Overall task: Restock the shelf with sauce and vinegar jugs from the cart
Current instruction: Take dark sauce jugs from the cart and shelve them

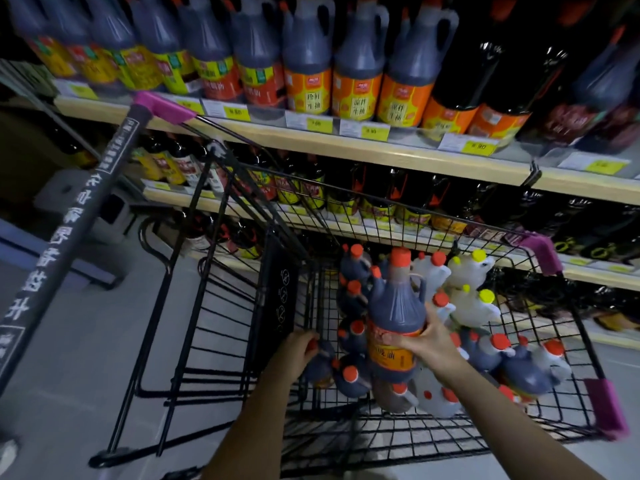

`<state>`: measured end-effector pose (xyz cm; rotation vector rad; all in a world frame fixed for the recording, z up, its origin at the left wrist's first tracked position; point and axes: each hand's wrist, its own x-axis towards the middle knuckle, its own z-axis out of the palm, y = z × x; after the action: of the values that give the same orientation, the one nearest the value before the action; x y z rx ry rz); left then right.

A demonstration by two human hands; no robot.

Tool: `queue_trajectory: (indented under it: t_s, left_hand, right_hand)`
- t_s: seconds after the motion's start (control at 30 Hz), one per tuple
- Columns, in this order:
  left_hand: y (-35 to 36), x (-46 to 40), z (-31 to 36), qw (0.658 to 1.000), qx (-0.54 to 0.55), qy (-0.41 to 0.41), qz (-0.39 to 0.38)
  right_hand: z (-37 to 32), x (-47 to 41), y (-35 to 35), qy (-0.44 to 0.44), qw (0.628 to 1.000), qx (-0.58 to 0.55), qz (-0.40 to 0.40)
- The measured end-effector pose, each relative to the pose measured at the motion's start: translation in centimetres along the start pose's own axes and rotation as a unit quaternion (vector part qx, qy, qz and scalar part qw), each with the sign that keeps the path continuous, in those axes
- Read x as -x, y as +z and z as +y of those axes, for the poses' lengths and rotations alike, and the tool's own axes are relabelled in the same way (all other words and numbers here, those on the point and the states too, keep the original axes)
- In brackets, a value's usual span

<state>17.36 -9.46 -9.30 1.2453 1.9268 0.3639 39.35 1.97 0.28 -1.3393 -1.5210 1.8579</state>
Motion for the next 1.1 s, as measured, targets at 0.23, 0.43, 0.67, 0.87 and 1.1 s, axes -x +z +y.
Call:
queue_trajectory:
  t_s: [0.23,0.43,0.67,0.87,1.1]
  left_hand:
    - [-0.5,1.4,0.6,0.999,-0.049,0.016,0.003]
    - [-5.7,4.0,5.1,0.988,-0.126,0.041,0.076]
    - [-12.0,8.0,12.6,0.965,-0.191,0.107,0.142]
    - [-13.2,10.1,19.3,0.950,-0.226,0.145,0.161]
    - [-9.1,9.3,27.3,0.950,-0.224,0.162,0.142]
  right_hand:
    - [-1.1,1.1,-0.7,-0.018,0.999,0.004,0.030]
    - [-3.8,4.6,-2.6,-0.062,0.997,-0.001,0.044]
    - [-5.7,9.5,-5.0,-0.087,0.994,0.000,0.069]
    - [-7.2,13.4,-8.6,-0.098,0.990,-0.014,0.097]
    - [-6.6,15.9,-17.6,-0.126,0.983,0.022,0.133]
